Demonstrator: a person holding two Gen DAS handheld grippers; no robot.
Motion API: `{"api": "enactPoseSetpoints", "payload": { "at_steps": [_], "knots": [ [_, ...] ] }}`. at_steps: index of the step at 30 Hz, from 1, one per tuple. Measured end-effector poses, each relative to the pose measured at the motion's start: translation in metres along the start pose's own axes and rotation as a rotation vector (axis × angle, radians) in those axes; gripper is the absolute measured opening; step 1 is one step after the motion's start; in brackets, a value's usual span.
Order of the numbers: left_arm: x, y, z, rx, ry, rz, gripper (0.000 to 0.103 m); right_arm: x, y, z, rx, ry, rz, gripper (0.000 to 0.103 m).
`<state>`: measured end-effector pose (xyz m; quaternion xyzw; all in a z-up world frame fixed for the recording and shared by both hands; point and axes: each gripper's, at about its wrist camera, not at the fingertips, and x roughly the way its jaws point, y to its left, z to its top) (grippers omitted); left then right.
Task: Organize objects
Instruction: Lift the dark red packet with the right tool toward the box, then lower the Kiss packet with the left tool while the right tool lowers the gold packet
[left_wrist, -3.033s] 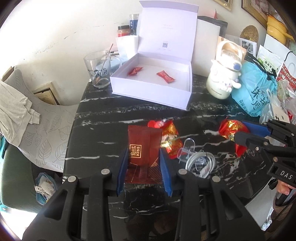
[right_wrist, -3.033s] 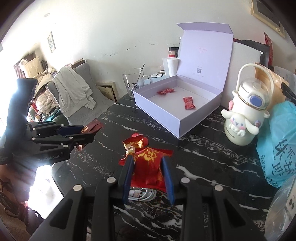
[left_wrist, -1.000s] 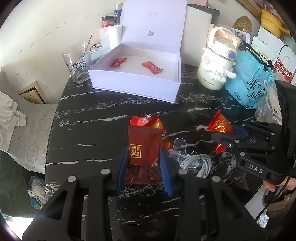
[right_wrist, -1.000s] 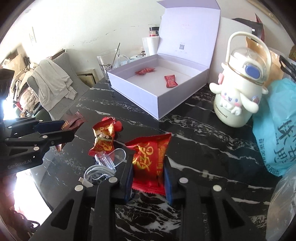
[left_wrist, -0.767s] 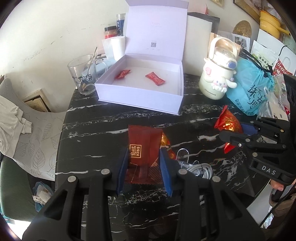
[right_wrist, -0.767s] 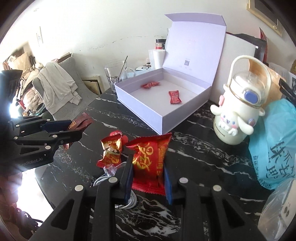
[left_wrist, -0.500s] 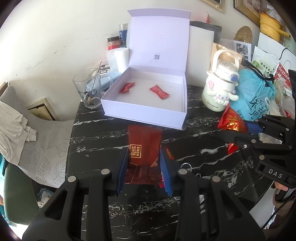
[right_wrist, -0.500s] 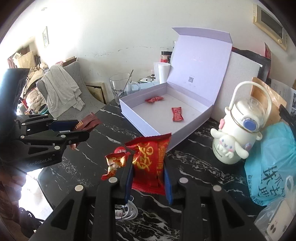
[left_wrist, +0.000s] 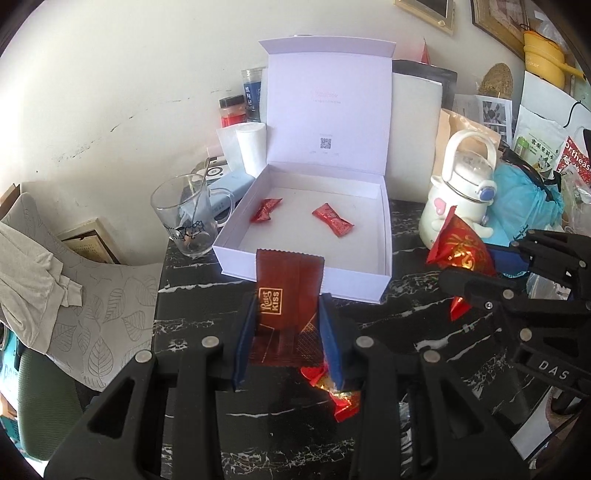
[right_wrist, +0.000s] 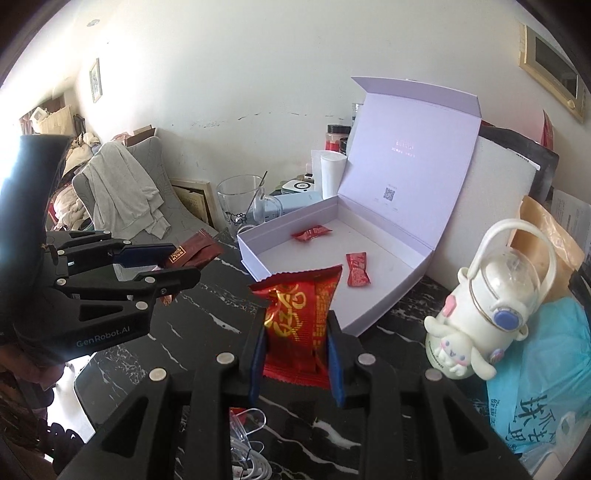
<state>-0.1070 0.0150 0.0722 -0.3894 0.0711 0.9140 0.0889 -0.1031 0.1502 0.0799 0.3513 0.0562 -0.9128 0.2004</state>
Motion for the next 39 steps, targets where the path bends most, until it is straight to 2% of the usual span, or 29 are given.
{"api": "enactPoseSetpoints", "payload": {
  "at_steps": [21, 29, 39],
  "knots": [
    [0.107, 0.017, 0.06, 0.087, 0.051, -0.002, 0.032, 0.092, -0.046, 0.05, 0.02, 0.043, -0.065, 0.028],
    [0.145, 0.023, 0.077, 0.1, 0.057, -0.019, 0.032, 0.123, -0.057, 0.065, 0.019, 0.041, -0.077, 0.028],
    [0.19, 0.022, 0.092, 0.124, 0.075, -0.005, 0.032, 0.161, -0.067, 0.077, 0.015, 0.063, -0.098, 0.028]
  ]
}}
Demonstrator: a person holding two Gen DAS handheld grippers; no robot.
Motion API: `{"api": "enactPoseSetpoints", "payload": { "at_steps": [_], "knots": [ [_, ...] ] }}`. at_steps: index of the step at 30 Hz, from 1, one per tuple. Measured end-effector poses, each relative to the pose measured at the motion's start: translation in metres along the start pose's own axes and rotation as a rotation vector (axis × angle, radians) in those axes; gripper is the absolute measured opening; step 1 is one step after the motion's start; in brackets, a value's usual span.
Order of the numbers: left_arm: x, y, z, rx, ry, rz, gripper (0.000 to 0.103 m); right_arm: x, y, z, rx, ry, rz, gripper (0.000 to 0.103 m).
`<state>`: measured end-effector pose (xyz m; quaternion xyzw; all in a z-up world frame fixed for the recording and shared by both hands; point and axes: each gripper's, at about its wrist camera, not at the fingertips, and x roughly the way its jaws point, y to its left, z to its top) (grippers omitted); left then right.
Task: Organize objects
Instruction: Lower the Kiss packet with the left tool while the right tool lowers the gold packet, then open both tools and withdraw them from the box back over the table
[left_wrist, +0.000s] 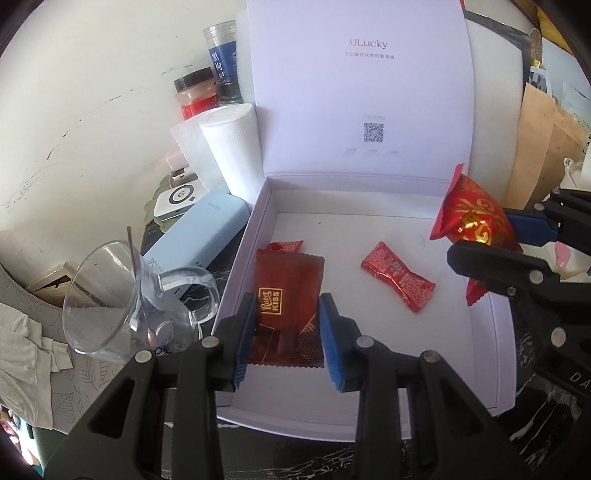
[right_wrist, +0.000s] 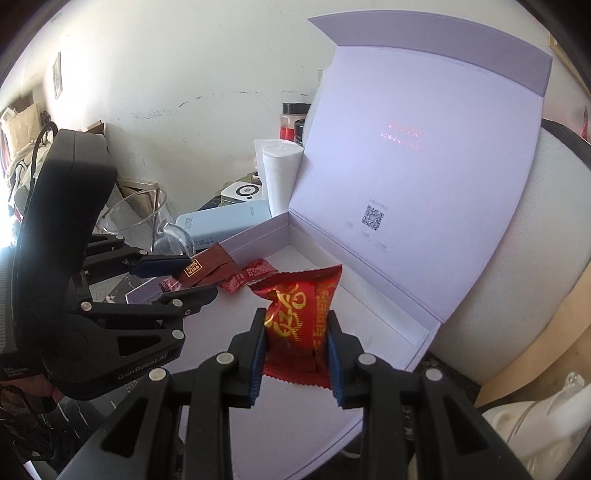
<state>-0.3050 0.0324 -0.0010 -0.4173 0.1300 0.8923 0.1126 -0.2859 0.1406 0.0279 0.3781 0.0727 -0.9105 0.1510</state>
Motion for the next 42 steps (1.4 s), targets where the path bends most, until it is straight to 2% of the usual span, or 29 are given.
{"api": "enactPoseSetpoints", "payload": {
  "at_steps": [8, 21, 23, 27, 33, 42],
  "knots": [
    [0.027, 0.001, 0.012, 0.03, 0.028, 0.026, 0.032, 0.026, -0.009, 0.005, 0.015, 0.031, -0.035, 0.028],
    [0.055, 0.004, 0.019, 0.008, 0.066, 0.01, 0.033, 0.049, -0.019, 0.005, 0.046, 0.086, -0.054, 0.031],
    [0.056, 0.006, 0.018, -0.008, 0.07, 0.026, 0.034, 0.05, -0.02, 0.006, 0.051, 0.094, -0.06, 0.031],
    [0.054, 0.009, 0.019, -0.028, 0.083, 0.046, 0.036, 0.044, -0.022, 0.006, 0.057, 0.084, -0.075, 0.046],
    [0.039, 0.011, 0.019, -0.047, 0.081, 0.043, 0.042, 0.028, -0.014, 0.012, 0.05, 0.056, -0.083, 0.046],
    [-0.004, 0.011, 0.02, -0.056, 0.025, 0.07, 0.051, -0.009, -0.008, 0.018, 0.042, 0.011, -0.084, 0.046]
  ]
}}
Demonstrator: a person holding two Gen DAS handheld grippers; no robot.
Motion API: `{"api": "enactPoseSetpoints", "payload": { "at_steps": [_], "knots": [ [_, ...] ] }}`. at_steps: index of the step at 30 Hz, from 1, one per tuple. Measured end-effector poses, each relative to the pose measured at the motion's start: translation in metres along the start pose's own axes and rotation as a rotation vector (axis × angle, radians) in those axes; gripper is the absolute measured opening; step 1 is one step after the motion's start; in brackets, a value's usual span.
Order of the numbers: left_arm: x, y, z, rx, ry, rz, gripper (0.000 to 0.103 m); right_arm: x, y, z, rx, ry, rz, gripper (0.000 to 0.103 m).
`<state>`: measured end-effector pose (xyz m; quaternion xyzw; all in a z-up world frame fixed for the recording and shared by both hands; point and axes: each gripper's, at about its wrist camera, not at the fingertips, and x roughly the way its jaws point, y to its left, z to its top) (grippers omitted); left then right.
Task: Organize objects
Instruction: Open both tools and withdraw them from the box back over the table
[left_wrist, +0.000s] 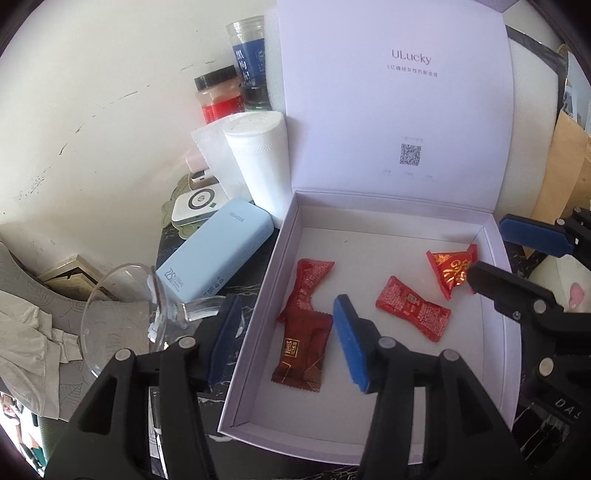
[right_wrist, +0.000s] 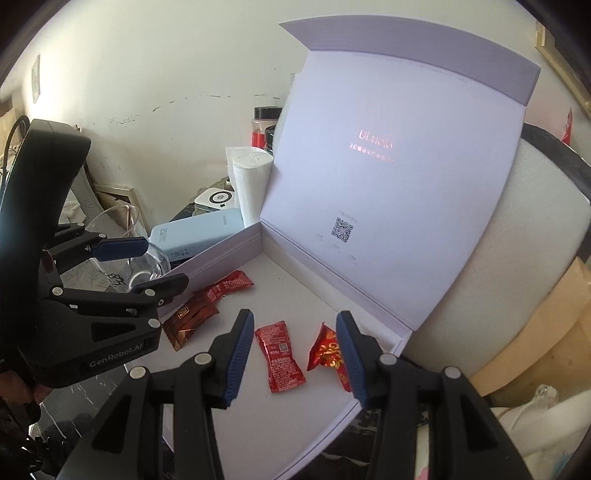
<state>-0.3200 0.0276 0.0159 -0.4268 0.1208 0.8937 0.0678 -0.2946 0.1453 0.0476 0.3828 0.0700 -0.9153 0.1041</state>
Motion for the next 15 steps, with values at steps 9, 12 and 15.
{"api": "enactPoseSetpoints", "payload": {
  "at_steps": [9, 12, 15],
  "knots": [
    [-0.044, 0.007, -0.003, -0.01, -0.047, 0.011, 0.052, -0.032, 0.01, 0.001, -0.013, -0.045, -0.003, 0.046],
    [-0.058, 0.008, -0.006, -0.012, -0.059, 0.013, 0.052, -0.046, 0.012, -0.002, -0.011, -0.053, -0.001, 0.046],
    [-0.073, 0.008, -0.011, -0.016, -0.072, 0.021, 0.052, -0.063, 0.014, -0.006, -0.017, -0.064, -0.001, 0.046]
  ]
}}
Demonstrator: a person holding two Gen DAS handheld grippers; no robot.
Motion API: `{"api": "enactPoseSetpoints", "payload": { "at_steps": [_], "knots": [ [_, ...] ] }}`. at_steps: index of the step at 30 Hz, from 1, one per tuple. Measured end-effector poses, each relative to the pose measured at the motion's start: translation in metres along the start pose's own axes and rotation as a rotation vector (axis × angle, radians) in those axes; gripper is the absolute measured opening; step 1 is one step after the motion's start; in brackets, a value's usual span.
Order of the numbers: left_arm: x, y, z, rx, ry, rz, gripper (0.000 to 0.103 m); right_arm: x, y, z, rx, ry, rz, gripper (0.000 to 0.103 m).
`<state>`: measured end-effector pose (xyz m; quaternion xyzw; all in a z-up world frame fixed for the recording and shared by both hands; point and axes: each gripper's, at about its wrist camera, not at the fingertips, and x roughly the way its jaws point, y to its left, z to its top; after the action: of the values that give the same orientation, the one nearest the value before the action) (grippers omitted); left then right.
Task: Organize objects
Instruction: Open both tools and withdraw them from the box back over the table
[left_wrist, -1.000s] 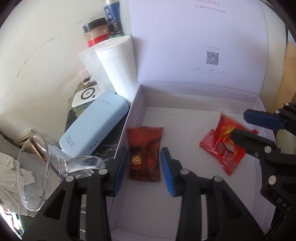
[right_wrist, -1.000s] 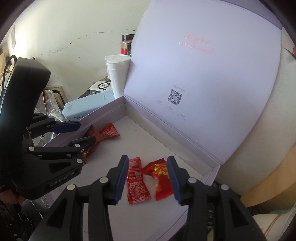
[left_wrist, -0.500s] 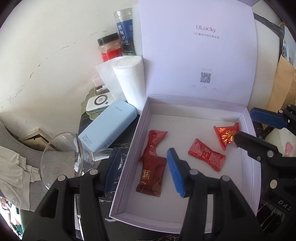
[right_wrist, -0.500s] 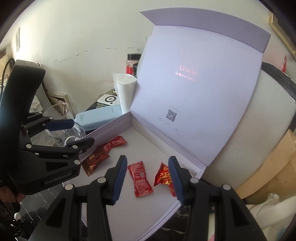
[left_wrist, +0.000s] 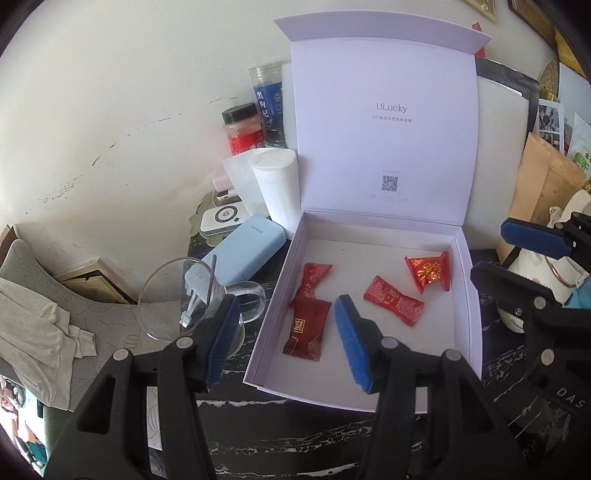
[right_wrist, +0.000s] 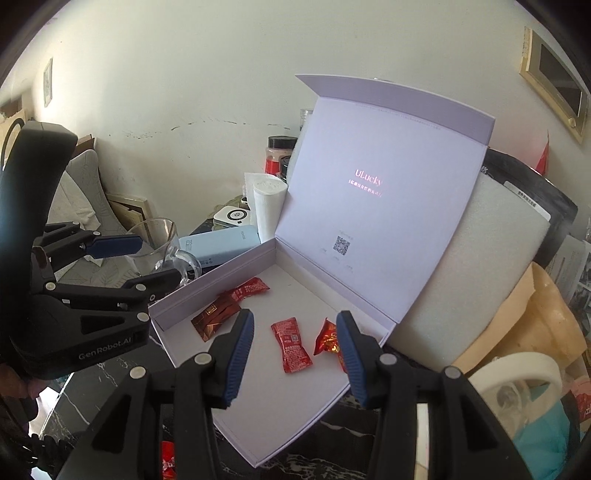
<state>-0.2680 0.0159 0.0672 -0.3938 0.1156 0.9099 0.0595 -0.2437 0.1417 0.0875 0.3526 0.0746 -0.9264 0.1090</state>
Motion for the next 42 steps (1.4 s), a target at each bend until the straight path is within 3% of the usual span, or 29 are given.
{"api": "enactPoseSetpoints", "payload": {
  "at_steps": [20, 38, 42],
  "knots": [
    [-0.083, -0.014, -0.037, 0.003, -0.036, 0.003, 0.052, -0.095, 0.008, -0.039, -0.018, -0.048, -0.003, 0.046],
    [-0.124, -0.027, -0.1, -0.018, -0.01, 0.002, 0.053, -0.141, 0.021, -0.099, -0.004, -0.036, 0.016, 0.047],
    [-0.131, -0.032, -0.113, -0.019, -0.004, -0.001, 0.053, -0.147, 0.025, -0.113, -0.001, -0.032, 0.033, 0.054]
  ]
}}
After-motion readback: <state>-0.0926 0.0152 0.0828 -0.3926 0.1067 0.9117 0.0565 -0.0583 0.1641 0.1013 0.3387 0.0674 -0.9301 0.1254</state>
